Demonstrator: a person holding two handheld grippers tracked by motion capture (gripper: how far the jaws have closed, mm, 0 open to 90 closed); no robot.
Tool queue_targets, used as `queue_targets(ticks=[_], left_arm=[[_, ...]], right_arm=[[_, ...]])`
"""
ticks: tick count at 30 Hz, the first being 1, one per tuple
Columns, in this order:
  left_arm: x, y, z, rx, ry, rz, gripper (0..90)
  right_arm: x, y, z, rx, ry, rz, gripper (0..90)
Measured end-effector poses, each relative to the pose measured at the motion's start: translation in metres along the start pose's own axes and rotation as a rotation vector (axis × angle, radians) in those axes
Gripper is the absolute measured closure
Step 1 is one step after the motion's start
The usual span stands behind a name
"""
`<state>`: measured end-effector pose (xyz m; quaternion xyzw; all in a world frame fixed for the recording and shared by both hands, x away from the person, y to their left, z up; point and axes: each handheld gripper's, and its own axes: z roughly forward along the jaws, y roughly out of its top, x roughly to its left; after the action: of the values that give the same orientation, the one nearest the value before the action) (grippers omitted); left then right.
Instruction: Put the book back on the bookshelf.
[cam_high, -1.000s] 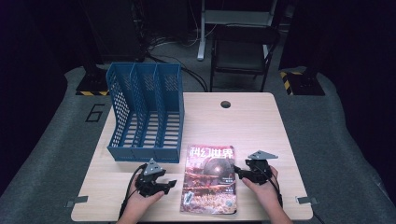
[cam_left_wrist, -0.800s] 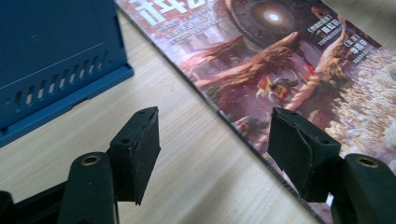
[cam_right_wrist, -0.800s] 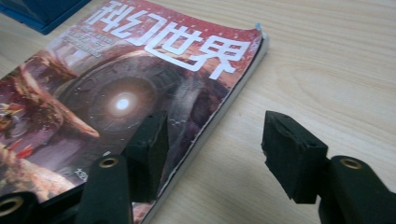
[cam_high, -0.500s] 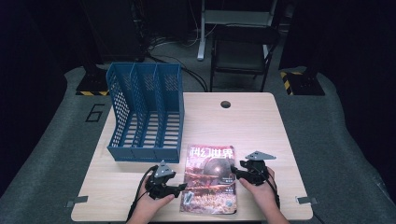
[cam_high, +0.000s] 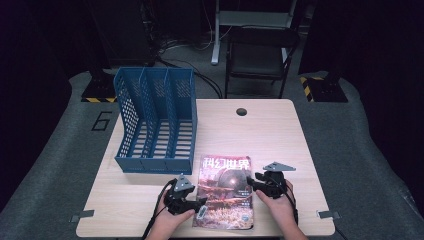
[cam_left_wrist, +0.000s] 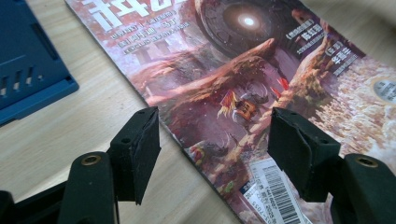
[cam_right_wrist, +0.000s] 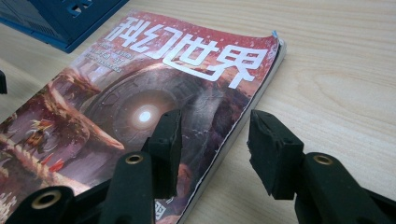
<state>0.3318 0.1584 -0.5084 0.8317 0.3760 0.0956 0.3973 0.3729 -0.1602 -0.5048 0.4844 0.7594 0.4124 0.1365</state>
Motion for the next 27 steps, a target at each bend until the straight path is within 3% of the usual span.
queue_targets(ticks=[3, 4, 9, 11, 16, 19, 23, 27], left_arm=[[-0.001, -0.001, 0.004, 0.015, 0.01, 0.013, 34.3], [-0.001, -0.001, 0.005, 0.022, 0.007, 0.015, 34.3], [-0.004, -0.003, 0.011, 0.02, 0.017, 0.001, 34.7], [-0.006, -0.005, 0.014, 0.016, 0.039, 0.013, 34.1], [-0.006, -0.005, 0.014, 0.02, 0.033, -0.002, 32.9], [-0.008, -0.006, 0.016, 0.009, 0.058, 0.005, 33.0], [-0.01, -0.007, 0.017, -0.005, 0.061, 0.008, 33.1], [-0.01, -0.006, 0.018, -0.008, 0.058, -0.012, 32.4]], right_arm=[[0.002, 0.0, 0.001, 0.014, -0.002, 0.008, 54.6], [0.002, 0.0, 0.003, 0.014, -0.003, -0.012, 54.7], [0.005, -0.003, 0.009, 0.042, -0.003, -0.02, 53.7], [0.006, -0.003, 0.01, 0.045, 0.001, -0.021, 53.2], [0.009, -0.004, 0.013, 0.056, -0.003, -0.005, 51.7], [0.009, -0.005, 0.014, 0.061, -0.011, 0.009, 51.0], [0.007, -0.005, 0.016, 0.069, -0.029, 0.022, 49.0], [0.006, -0.005, 0.017, 0.073, -0.031, 0.049, 47.7]])
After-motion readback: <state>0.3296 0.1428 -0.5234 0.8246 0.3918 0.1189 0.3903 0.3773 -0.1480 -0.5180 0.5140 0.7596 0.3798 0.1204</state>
